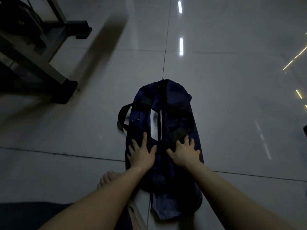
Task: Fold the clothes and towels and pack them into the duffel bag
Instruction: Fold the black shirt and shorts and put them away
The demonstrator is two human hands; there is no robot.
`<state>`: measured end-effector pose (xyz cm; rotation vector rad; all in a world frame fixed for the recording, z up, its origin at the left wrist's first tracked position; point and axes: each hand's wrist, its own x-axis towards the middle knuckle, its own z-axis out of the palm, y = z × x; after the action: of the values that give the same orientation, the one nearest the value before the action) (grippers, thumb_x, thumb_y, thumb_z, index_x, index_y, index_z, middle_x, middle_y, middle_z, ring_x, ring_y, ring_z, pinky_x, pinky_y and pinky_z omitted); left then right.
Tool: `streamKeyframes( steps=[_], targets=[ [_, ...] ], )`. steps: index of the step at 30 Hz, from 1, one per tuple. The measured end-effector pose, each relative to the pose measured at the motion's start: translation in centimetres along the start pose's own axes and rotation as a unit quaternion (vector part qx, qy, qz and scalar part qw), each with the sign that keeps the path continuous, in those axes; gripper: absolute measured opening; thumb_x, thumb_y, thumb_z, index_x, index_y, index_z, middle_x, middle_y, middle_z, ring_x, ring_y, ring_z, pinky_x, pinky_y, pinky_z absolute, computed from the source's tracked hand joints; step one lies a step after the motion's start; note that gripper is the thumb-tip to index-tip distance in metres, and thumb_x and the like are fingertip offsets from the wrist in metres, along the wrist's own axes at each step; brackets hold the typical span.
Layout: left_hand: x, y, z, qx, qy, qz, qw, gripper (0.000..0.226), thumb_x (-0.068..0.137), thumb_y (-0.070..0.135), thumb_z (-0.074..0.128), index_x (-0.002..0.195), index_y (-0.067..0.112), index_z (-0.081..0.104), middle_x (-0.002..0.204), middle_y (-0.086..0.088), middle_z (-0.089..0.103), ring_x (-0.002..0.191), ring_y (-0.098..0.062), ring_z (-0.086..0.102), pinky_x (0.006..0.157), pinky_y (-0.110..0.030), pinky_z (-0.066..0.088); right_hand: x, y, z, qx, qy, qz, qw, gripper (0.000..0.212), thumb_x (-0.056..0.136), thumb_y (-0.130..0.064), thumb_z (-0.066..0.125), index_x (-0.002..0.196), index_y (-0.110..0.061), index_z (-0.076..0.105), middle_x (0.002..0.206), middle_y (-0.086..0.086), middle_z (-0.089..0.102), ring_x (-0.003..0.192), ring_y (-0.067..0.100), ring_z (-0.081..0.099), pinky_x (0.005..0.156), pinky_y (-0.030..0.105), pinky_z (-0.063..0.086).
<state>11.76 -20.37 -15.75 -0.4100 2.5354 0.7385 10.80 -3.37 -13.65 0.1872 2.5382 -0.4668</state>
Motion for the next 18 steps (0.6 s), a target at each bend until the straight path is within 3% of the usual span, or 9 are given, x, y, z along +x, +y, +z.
streamKeyframes(
  steps=[3,7,11,13,18],
  targets=[
    [0.1,0.4,0.6,-0.001,0.006,0.011,1.0,0.073,0.101,0.065,0.033,0.155,0.051,-0.014,0.168,-0.016,-0.013,0.154,-0.041,-0.007,0.122,-0.063,0.004,0.0,1.0,0.2,-0.004,-0.001,0.04,0.999,0.061,0.098,-0.054,0.038,0.15,-0.023,0.035,0.168,0.011,-0.001,0.152,0.04,0.001,0.113,0.069,0.022],
    [0.8,1.4,1.0,0.003,0.004,0.046,0.999,0.069,0.103,0.061,0.032,0.156,0.051,-0.012,0.168,-0.017,-0.012,0.154,-0.041,-0.008,0.121,-0.064,0.002,-0.2,3.6,0.0,0.044,0.007,0.105,0.993,0.06,0.099,-0.049,0.033,0.151,-0.02,0.034,0.165,0.012,0.012,0.148,0.041,0.013,0.11,0.063,0.028],
    [3.1,3.1,0.7,0.024,-0.013,0.09,0.996,0.061,0.106,0.056,0.027,0.156,0.052,-0.006,0.168,-0.017,-0.008,0.154,-0.04,-0.006,0.121,-0.064,0.005,1.2,6.2,0.8,0.104,0.023,0.129,0.986,0.053,0.084,-0.046,0.022,0.114,-0.013,0.049,0.135,0.018,0.047,0.12,0.042,0.039,0.099,0.056,0.039],
    [4.6,4.1,0.3,0.016,-0.012,0.103,0.994,0.058,0.107,0.054,0.026,0.157,0.052,-0.003,0.169,-0.017,-0.004,0.154,-0.038,-0.001,0.121,-0.063,0.008,2.3,7.4,1.2,0.118,0.033,0.139,0.983,0.049,0.082,-0.042,0.019,0.104,-0.011,0.051,0.125,0.019,0.051,0.112,0.039,0.043,0.092,0.051,0.04],
    [6.8,6.2,-0.4,-0.003,0.034,0.048,0.998,0.059,0.108,0.047,0.028,0.159,0.046,0.0,0.169,-0.015,0.003,0.154,-0.036,0.007,0.12,-0.063,0.014,2.0,7.4,-2.7,0.198,0.095,0.175,0.96,0.039,0.097,-0.028,0.039,0.124,-0.002,0.05,0.133,0.022,0.05,0.119,0.043,0.049,0.097,0.047,0.041]
  ],
)
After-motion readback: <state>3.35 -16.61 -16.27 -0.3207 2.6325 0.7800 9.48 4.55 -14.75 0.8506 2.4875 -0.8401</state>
